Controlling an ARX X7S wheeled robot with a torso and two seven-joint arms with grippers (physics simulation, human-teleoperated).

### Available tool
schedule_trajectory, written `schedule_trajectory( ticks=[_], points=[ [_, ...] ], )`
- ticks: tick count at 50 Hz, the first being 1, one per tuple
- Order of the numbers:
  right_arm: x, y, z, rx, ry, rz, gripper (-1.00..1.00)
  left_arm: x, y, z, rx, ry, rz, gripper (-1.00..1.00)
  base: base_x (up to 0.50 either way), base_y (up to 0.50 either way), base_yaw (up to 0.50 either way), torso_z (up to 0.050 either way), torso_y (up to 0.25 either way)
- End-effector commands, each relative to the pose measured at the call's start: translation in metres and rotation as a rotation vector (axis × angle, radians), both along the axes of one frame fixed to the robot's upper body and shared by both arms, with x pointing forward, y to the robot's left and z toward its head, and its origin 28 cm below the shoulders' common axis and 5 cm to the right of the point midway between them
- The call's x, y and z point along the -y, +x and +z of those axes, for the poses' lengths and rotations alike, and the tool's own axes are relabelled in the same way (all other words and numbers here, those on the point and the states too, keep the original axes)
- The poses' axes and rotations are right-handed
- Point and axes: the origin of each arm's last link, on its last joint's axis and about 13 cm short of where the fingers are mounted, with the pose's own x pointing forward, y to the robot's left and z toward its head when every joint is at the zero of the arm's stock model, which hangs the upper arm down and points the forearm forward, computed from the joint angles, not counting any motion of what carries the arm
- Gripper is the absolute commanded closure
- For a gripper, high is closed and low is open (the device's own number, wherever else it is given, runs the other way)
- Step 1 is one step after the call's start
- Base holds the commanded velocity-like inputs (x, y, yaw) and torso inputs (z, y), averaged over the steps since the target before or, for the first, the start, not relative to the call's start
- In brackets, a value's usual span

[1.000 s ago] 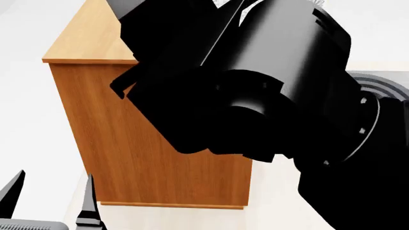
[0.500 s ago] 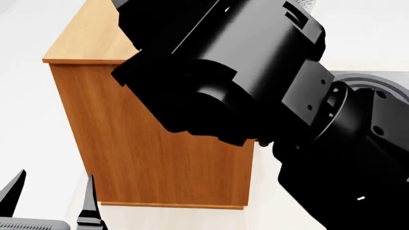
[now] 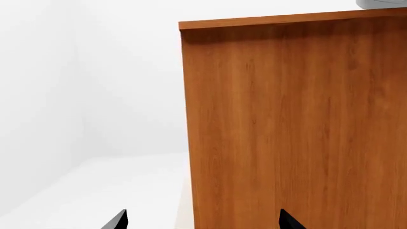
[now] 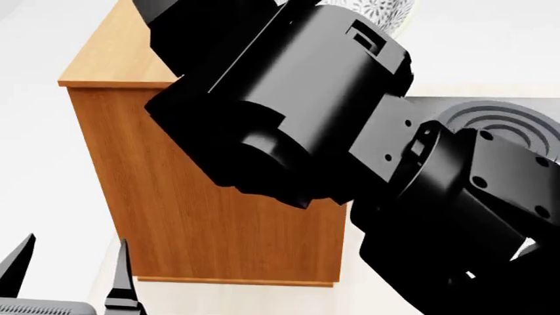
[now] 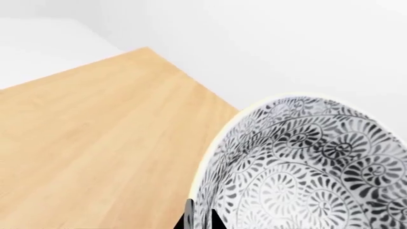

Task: Put the bowl on the top of the cabinet.

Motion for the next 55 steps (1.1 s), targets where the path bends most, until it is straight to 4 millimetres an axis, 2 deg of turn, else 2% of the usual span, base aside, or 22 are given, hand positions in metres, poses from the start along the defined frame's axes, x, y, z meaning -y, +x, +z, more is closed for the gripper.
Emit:
schedule_trajectory(
  ticks=[1, 22, 30, 31, 55],
  points=[
    [-0.009, -0.003, -0.006, -0.045, 0.026, 0.072, 1.0, 0.0, 0.0, -0.001, -0.001, -0.002, 0.0, -1.0, 0.0, 0.0, 0.0, 0.0, 0.0],
    [-0.015, 0.001, -0.016, -0.045, 0.016, 0.118, 1.0, -0.002, 0.001, -0.002, -0.005, -0.007, 0.007, -1.0, 0.0, 0.0, 0.0, 0.0, 0.0],
    [-0.015, -0.003, -0.013, -0.023, 0.024, 0.131, 1.0, -0.002, 0.0, -0.003, -0.004, -0.007, 0.006, -1.0, 0.0, 0.0, 0.0, 0.0, 0.0],
    [-0.014, -0.002, -0.013, -0.022, 0.028, 0.129, -1.0, -0.002, 0.0, -0.002, -0.004, -0.007, 0.007, -1.0, 0.0, 0.0, 0.0, 0.0, 0.0],
    [0.015, -0.008, 0.013, 0.041, 0.064, 0.083, -1.0, 0.001, 0.001, -0.002, -0.006, -0.002, -0.003, -1.0, 0.0, 0.0, 0.0, 0.0, 0.0]
  ],
)
